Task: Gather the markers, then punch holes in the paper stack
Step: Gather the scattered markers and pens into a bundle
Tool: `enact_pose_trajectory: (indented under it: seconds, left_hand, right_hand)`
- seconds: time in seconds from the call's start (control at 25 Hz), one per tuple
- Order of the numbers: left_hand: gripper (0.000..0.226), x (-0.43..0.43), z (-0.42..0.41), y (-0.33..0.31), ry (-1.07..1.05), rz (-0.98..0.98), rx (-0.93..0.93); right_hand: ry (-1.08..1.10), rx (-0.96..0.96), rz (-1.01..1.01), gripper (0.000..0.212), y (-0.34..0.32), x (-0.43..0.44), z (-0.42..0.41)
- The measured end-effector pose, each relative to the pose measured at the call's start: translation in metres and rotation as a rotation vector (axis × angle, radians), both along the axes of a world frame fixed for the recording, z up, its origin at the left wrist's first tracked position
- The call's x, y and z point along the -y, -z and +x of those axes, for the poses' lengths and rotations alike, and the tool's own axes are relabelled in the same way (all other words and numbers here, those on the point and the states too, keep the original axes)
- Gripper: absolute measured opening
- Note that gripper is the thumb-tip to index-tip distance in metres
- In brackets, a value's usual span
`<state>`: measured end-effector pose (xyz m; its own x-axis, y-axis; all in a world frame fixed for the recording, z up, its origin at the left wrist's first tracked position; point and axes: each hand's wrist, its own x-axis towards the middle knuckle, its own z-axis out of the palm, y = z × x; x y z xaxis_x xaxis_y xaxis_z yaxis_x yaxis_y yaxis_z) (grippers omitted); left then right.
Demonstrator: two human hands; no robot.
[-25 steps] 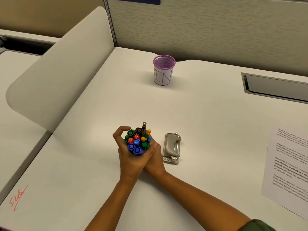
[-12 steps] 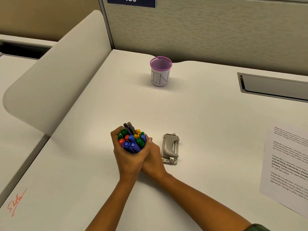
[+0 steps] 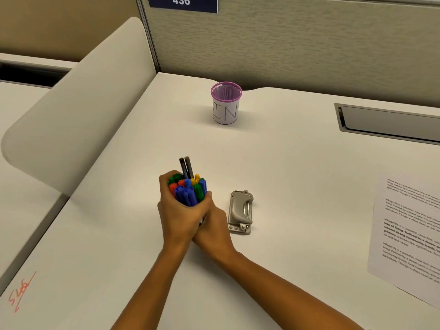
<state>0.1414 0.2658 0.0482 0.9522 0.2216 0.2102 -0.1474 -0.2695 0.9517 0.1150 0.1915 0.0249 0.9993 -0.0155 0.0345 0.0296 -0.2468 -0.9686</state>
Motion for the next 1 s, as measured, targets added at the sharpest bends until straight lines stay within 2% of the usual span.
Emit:
enact_pose_trajectory:
  seconds: [0.12,0.2,0.48,0.72,0.8,1.0]
  left_hand:
    - [0.059,-0.017,0.019,-0.010,-0.036,0.070,-0.074]
    - [0.057,-0.029,0.032,-0.018,-0.044,0.156,-0.146]
    - [0.054,-0.060,0.057,-0.010,-0.010,0.418,-0.392]
    - [0.063,-0.056,0.061,0.005,-0.019,0.624,-0.555]
    - [0.062,-0.053,0.061,0.007,-0.054,0.717,-0.564]
    - [0.061,-0.047,0.050,0.014,-0.185,0.871,-0.448]
  right_hand:
    - [-0.099,0.008,-0.172,0.077,-0.001,-0.001,-0.008]
    - [-0.103,0.028,-0.292,0.084,0.000,0.003,-0.020]
    - [0.126,0.262,-0.459,0.052,0.005,0.034,-0.039]
    - [0.230,0.337,-0.653,0.048,0.022,0.053,-0.038]
    - [0.235,0.333,-0.683,0.049,0.026,0.055,-0.037]
    - [0.214,0.265,-0.710,0.057,0.030,0.054,-0.034]
